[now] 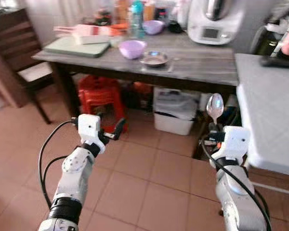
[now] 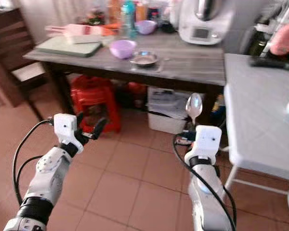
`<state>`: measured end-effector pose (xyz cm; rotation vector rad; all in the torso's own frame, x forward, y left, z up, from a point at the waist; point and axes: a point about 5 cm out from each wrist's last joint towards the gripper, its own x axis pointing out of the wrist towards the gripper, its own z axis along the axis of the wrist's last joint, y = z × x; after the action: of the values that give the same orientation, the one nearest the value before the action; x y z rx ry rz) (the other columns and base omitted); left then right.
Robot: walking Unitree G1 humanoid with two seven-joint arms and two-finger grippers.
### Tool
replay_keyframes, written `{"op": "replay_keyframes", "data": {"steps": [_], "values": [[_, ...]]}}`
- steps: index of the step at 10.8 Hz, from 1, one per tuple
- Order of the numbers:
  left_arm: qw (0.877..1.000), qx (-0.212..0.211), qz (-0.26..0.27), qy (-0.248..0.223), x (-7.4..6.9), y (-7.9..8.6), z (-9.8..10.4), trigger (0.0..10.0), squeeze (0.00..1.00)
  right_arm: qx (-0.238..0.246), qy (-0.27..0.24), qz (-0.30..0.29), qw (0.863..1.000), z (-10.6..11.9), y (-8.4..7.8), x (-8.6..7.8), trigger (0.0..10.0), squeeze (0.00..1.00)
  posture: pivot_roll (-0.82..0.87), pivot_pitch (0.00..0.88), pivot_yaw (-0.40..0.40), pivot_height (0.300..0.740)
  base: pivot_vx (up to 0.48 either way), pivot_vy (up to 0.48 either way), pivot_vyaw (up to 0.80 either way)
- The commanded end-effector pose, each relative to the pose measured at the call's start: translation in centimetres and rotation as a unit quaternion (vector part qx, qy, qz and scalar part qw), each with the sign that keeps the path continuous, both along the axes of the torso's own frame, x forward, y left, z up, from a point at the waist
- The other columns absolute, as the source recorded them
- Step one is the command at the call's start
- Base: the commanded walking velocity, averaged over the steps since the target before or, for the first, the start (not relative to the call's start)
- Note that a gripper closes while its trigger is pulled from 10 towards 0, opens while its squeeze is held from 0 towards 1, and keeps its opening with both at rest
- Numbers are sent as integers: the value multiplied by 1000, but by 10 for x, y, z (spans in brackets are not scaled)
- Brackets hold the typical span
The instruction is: Setting the table
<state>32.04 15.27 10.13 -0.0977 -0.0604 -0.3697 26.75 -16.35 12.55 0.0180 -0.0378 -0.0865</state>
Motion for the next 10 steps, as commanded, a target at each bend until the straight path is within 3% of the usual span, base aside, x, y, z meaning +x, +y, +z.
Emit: {"op": "replay_keyframes", "data": {"steps": [1,10], "values": [[1000,0,-1,-9,1,2,4,10000,0,-1,-10,9,1000,5,4,2,10000,0,-28,6,21,740,446,0,0],[1000,-6,-13,-5,0,-4,3,10000,0,-2,-8,8,1000,2,4,2,10000,0,-31,7,25,740,460,0,0]]}}
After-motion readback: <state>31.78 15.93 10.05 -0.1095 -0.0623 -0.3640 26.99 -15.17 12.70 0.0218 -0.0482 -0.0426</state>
